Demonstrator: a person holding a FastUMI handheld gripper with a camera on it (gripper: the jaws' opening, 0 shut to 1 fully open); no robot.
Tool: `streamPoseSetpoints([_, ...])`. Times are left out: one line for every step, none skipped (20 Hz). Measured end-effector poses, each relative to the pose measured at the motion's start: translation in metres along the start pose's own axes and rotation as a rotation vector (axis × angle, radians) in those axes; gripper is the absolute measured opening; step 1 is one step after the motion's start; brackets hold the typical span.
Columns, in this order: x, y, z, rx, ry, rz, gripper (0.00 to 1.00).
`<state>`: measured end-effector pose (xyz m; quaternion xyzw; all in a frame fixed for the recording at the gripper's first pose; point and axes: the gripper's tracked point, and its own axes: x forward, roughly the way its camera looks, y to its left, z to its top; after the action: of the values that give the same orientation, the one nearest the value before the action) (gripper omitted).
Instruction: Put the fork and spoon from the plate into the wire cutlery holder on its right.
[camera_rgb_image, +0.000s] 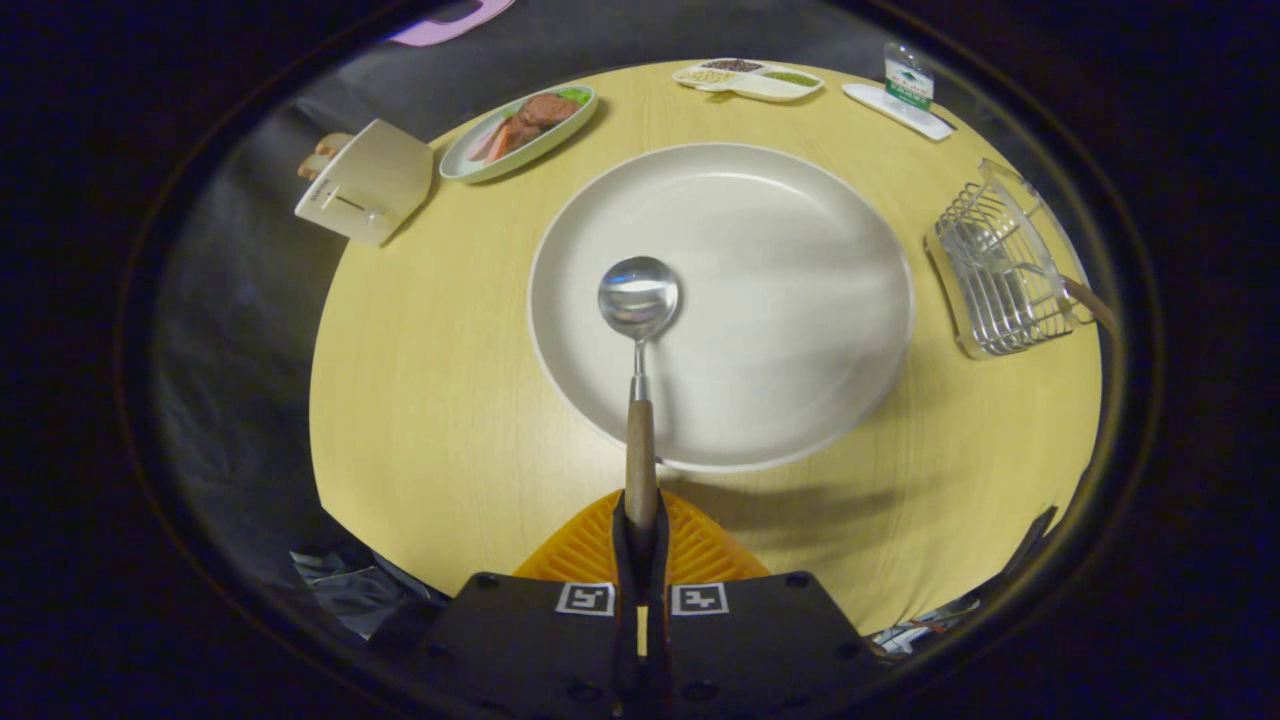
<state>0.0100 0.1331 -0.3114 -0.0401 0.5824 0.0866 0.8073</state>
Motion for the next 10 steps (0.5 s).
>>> streamPoseSetpoints([-0.004,0.001,0.000,0.001,-0.007,0.008,0.07])
streamPoseSetpoints([-0.007,0.003,0.001,0.006,-0.014,0.021,0.07])
streamPoseSetpoints([-0.013,0.004,0.002,0.015,-0.023,0.034,0.07])
streamPoseSetpoints([-0.018,0.006,0.005,0.025,-0.033,0.046,0.07])
streamPoseSetpoints([-0.024,0.008,0.005,0.036,-0.040,0.058,0.07])
streamPoseSetpoints([-0.030,0.008,0.008,0.048,-0.045,0.070,0.07])
streamPoseSetpoints([-0.039,0.006,0.008,0.058,-0.051,0.083,0.07])
streamPoseSetpoints([-0.050,0.004,0.010,0.064,-0.058,0.091,0.07])
streamPoseSetpoints([-0.060,0.000,0.012,0.066,-0.063,0.094,0.07])
streamPoseSetpoints([-0.071,-0.006,0.016,0.065,-0.072,0.089,0.07])
